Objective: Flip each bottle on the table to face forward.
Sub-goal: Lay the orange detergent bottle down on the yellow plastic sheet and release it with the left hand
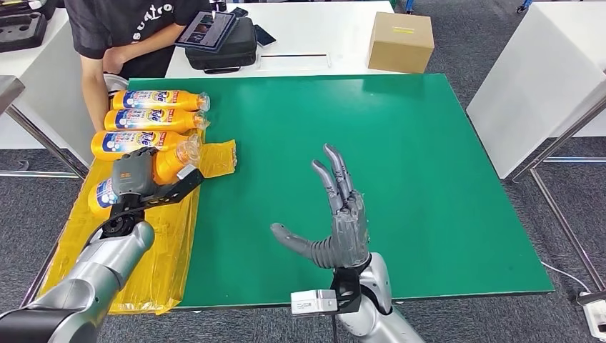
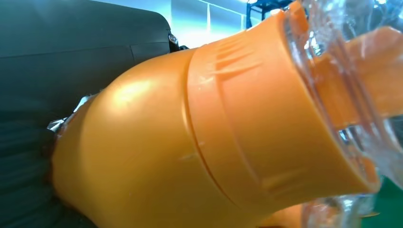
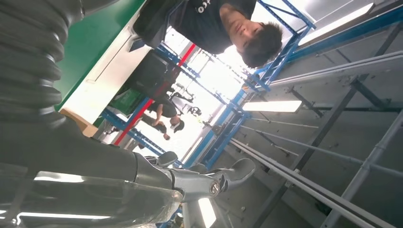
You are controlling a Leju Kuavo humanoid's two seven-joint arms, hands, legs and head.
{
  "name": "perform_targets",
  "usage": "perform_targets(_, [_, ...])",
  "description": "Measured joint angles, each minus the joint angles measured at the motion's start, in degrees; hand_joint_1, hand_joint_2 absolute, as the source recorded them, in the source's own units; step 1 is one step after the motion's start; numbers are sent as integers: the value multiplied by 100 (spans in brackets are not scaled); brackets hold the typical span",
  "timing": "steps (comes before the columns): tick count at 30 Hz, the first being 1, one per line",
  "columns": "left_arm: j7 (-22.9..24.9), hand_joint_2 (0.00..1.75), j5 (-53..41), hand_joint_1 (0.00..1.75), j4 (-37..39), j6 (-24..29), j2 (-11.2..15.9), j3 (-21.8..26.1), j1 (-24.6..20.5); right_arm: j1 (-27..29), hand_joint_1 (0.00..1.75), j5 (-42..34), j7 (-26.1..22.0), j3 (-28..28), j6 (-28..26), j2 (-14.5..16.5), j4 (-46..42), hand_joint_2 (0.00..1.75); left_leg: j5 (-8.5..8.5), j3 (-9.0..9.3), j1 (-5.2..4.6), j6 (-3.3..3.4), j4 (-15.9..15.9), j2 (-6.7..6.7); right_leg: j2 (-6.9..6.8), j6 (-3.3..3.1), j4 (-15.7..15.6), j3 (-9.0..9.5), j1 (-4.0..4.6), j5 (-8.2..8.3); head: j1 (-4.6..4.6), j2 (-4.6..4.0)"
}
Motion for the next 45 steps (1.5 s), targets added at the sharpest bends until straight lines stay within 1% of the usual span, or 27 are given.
perform_targets(5, [259, 175, -222, 175, 228, -183, 34, 0, -167, -17, 0, 25, 37, 48, 0, -18, 41, 175, 0, 0, 0, 0, 0, 0, 0, 0, 0, 0, 1, 0, 1, 0])
perform_targets(7, [301, 175, -245, 161, 289, -236, 44, 1, -211, -21, 0, 32, 42, 67, 0, -27, 56, 175, 0, 0, 1, 0, 0, 0, 0, 0, 0, 0, 1, 0, 0, -1])
perform_targets(8, [326, 175, -248, 129, 319, -265, 49, 1, -227, -22, 0, 33, 44, 74, 0, -32, 63, 175, 0, 0, 1, 0, 0, 0, 0, 0, 0, 0, 0, 0, -1, -1])
perform_targets(9, [351, 175, -247, 85, 347, -288, 54, 3, -239, -22, 0, 33, 45, 79, 0, -38, 70, 175, 0, 0, 0, 0, 0, 0, 0, 0, 0, 0, 0, 0, -1, -1])
perform_targets(10, [375, 175, -244, 47, 373, -304, 59, 5, -250, -22, 0, 36, 45, 84, 0, -43, 76, 175, 0, 0, 0, 0, 0, 0, 0, 0, 0, 0, 0, 0, 0, -1])
perform_targets(11, [403, 175, -238, 12, 400, -315, 65, 10, -259, -22, 0, 40, 45, 89, 0, -49, 83, 175, 0, 0, 0, 0, 0, 0, 0, 0, 0, 0, 0, 0, 1, -1])
perform_targets(12, [431, 175, -221, 0, 425, -322, 72, 19, -268, -21, 0, 44, 45, 94, 0, -52, 90, 175, 0, 0, 0, 0, 0, 0, 0, 0, 0, 0, 0, 0, 1, 0])
perform_targets(16, [470, 175, -102, 0, 499, -335, 97, 96, -302, -15, 0, 51, 33, 103, 0, -57, 120, 175, 0, 0, 0, 0, 0, 0, 0, 0, 0, 0, 0, 0, 0, 0])
perform_targets(26, [332, 175, 66, 0, 597, -431, 112, 333, -400, -16, 0, 44, 27, 108, 0, -68, 168, 175, 0, 0, 1, 0, 0, -1, 0, 0, 0, 0, 1, 0, 0, -1])
perform_targets(35, [320, 175, 76, 0, 615, -433, 113, 393, -411, -15, 0, 47, 27, 108, 0, -73, 176, 175, 0, 0, 0, 0, 0, 0, 0, 0, 0, 0, 0, 0, 0, -1])
perform_targets(38, [235, 175, 171, 0, 616, -457, 113, 443, -412, -11, 0, 65, 28, 106, 0, -73, 176, 175, 0, 0, 1, 0, 0, 0, 0, 0, 0, 0, 0, 0, 0, 0])
perform_targets(40, [-47, 175, 452, 0, 615, -571, 104, 526, -413, -7, 0, -19, 40, 101, 15, -73, 176, 175, 0, 1, 1, 0, 0, 0, 0, 0, 0, -1, 0, 0, -1, 1])
perform_targets(41, [-367, 175, 753, 0, 608, -713, 82, 614, -412, -5, 0, -134, 49, 92, 51, -73, 176, 175, 0, 1, 0, 0, 0, 0, 0, 0, -1, -2, 0, 0, -1, 1])
perform_targets(43, [-1297, 175, 1615, 0, 553, -1207, -5, 874, -399, -5, 0, -499, 62, 47, 200, -73, 176, 175, 0, 2, 0, 0, 0, -2, -2, 0, -1, -2, 0, 0, -1, 0])
perform_targets(45, [-2281, 175, 2628, 0, 373, -1983, -157, 1151, -329, -2, 0, -902, 47, -37, 402, -72, 176, 175, 1, 2, -2, 0, 0, -5, -5, 0, -1, 1, -3, 0, -1, 0])
